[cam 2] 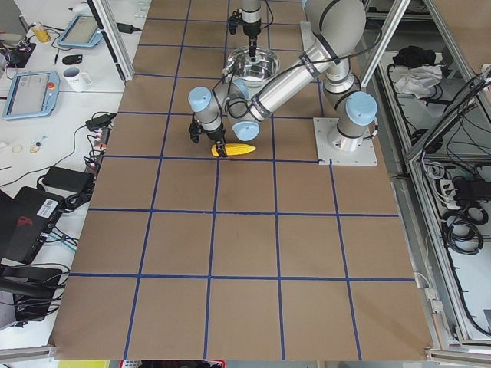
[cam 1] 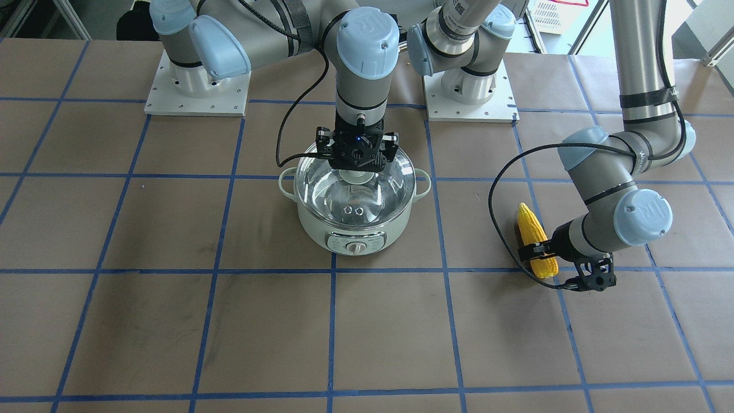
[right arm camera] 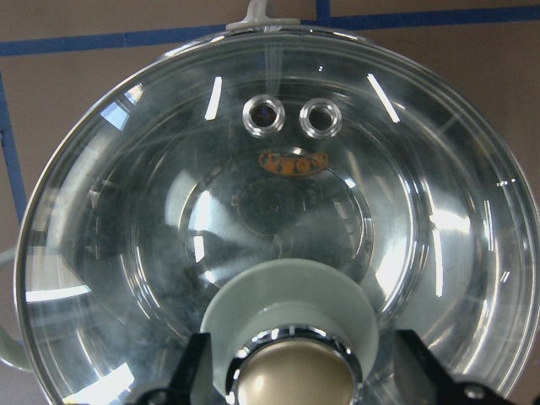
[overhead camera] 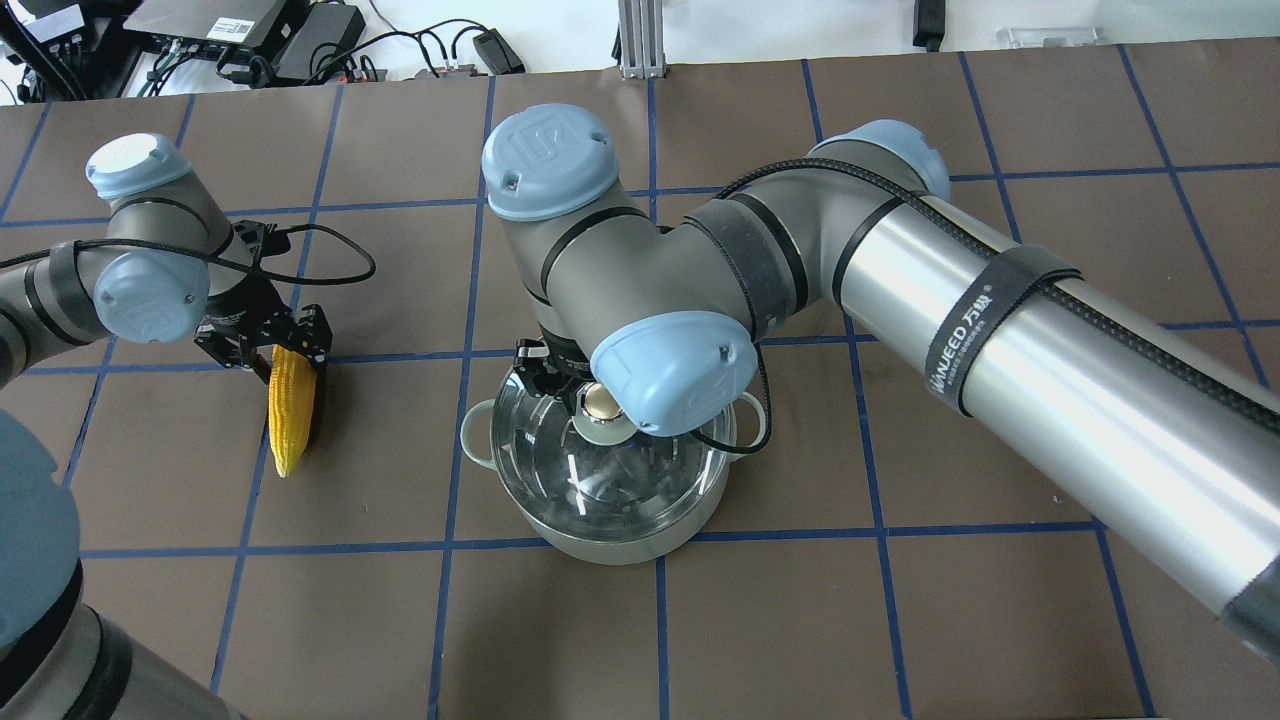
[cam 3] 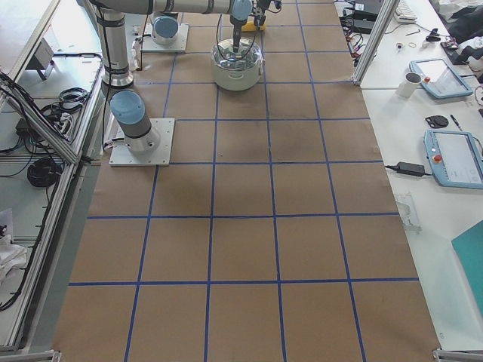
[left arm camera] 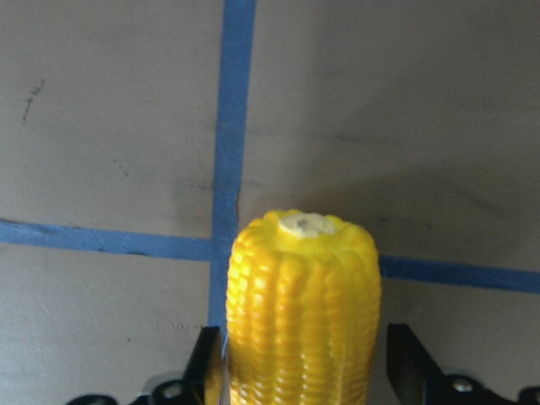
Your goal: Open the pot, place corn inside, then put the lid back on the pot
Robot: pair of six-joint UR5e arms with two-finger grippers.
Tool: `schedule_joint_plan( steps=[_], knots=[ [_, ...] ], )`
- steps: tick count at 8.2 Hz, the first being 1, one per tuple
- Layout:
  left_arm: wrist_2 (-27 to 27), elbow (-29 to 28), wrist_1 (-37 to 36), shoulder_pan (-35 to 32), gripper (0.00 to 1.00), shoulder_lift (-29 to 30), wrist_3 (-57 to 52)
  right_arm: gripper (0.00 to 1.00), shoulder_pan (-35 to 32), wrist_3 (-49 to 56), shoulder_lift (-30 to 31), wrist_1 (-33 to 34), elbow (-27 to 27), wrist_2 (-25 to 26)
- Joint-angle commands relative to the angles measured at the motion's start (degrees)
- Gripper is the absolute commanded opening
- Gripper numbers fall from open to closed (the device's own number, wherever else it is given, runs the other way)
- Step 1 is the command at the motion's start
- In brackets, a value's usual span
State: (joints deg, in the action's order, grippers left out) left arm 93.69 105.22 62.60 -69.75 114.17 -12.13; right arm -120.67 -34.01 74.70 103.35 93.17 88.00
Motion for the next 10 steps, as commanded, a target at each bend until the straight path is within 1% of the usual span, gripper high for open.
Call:
schedule_joint_plan(
  steps=[1,2,4,5,6,7,8,9,10],
  knots=[
    [-0.4,0.0,0.2,0.0,0.38,-0.6,-4.9,0.59,0.0,0.1,0.0,0.0,-0.1,0.0],
    [-0.4,-0.1,0.2,0.0,0.27,-1.0,-7.3,0.51,0.0,0.2,0.0,0.0,-0.1,-0.1],
    [-0.6,-0.3,0.9,-0.2,0.26,-2.9,-8.3,0.34,0.0,-0.1,0.1,0.0,-0.4,-1.3],
    [-1.7,-0.2,2.5,-0.4,0.26,-5.4,-7.5,0.33,0.0,-0.2,0.5,0.0,-0.7,-1.6],
    [-2.5,-0.5,7.9,-0.6,0.26,-6.8,-6.5,0.33,0.1,-0.2,1.3,0.0,-1.1,-1.4],
    [-5.9,-1.1,9.2,-0.6,0.27,-7.6,-6.1,0.33,0.2,-0.2,2.6,-0.1,-1.3,-1.4],
    [-7.2,-1.9,9.6,-1.3,0.27,-8.1,-6.1,0.33,1.4,0.3,3.8,-1.2,-1.3,-0.7],
    [-7.8,-2.8,10.0,-1.9,0.31,-8.6,-5.8,0.33,3.5,1.4,5.7,-2.5,-1.6,-0.4],
    [-9.6,-3.6,10.0,-3.9,0.35,-9.7,-3.9,0.33,8.0,6.0,8.2,-5.2,-1.6,-0.3]
  ],
)
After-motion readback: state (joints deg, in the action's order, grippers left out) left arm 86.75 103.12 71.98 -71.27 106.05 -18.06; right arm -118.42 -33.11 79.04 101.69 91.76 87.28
